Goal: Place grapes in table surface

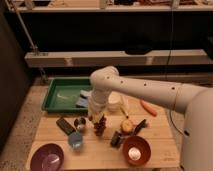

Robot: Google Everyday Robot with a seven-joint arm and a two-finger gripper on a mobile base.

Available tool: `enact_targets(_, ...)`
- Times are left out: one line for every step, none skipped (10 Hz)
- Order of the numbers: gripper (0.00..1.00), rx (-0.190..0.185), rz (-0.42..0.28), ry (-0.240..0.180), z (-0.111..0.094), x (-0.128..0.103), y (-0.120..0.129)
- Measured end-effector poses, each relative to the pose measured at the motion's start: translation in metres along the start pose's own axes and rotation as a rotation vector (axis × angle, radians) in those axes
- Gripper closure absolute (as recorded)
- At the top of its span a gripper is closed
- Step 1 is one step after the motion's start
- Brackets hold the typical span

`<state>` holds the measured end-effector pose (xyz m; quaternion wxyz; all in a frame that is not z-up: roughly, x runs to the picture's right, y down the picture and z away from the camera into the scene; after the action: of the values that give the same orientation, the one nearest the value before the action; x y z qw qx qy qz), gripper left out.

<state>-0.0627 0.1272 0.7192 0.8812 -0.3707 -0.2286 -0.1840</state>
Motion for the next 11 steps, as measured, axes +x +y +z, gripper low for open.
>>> enact_targets(1.0,0.0,-0.001,0.0,-0.018,-0.006,0.0)
enact_targets(1.0,0.002,-0.002,0.0,-0.035,-0.012,0.0)
enact_targets(1.0,0.001,-0.002,0.0,-0.039,-0.013,0.0)
enact_targets(1.0,0.0,-0.001,0.001,-0.04,-0.013,0.001)
enact_targets(1.0,0.003,0.004,0.01,-0.042,-0.013,0.0)
enact_targets(1.0,0.026,0.026,0.023,-0.049,-0.011,-0.001)
enact_targets(1.0,0.064,0.058,0.037,-0.062,-0.004,0.0)
enact_targets(1.0,0.108,0.084,0.049,-0.083,0.005,0.005)
enact_targets(1.0,0.15,0.113,0.061,-0.11,0.016,0.014)
enact_targets(1.0,0.179,0.134,0.07,-0.13,0.025,0.022)
enact_targets(1.0,0.221,0.184,0.087,-0.165,0.045,0.038)
